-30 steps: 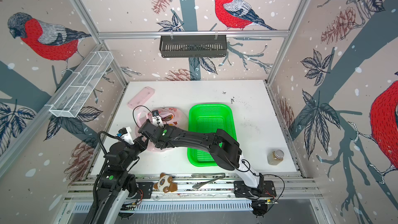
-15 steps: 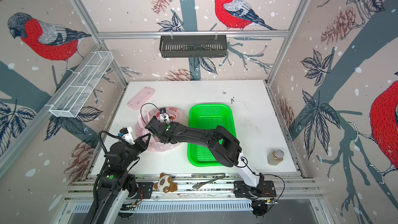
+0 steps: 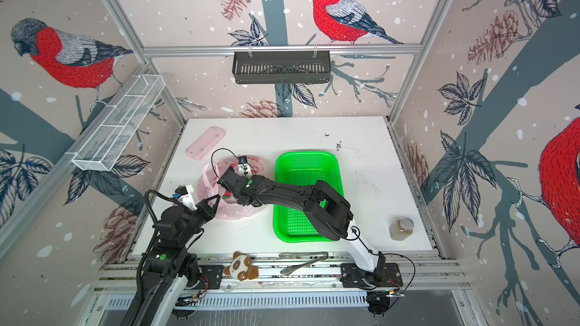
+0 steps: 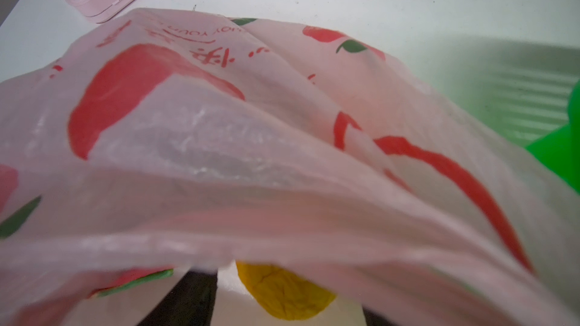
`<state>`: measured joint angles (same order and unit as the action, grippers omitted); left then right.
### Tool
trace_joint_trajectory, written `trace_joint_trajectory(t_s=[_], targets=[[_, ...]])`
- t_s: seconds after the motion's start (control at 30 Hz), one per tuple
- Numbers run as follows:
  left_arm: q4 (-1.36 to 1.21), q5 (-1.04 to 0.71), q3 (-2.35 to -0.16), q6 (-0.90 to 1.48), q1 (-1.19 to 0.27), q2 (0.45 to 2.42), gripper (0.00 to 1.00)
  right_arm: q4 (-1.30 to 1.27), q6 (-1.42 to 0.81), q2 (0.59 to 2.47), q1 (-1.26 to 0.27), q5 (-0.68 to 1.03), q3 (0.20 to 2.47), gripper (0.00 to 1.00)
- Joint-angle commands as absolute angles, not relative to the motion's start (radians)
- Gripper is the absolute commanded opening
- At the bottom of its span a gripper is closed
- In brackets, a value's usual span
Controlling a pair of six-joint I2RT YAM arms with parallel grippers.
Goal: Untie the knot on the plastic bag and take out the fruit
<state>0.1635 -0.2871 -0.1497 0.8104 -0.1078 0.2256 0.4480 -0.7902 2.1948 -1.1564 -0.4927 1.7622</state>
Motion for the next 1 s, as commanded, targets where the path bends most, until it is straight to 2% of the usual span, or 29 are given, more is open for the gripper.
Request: trace_joint_trajectory(t_s=[0.0,0.33,0.97], targets=[[0.118,-0.29,-0.146,0.802,-0.109,0.228,0.0,0.421,-0.808,2.201,-1.151,-0.479,1.757,0.74],[0.112,-0.294,-0.136,0.802,-0.109,0.233,0.0,0.399,-0.815,2.225,-1.137,-0.439,1.755,0.8],[0.109,-0.298,-0.131,0.802,-0.109,0.232,0.0,0.38,-0.839,2.259,-1.129,-0.404,1.74,0.8]])
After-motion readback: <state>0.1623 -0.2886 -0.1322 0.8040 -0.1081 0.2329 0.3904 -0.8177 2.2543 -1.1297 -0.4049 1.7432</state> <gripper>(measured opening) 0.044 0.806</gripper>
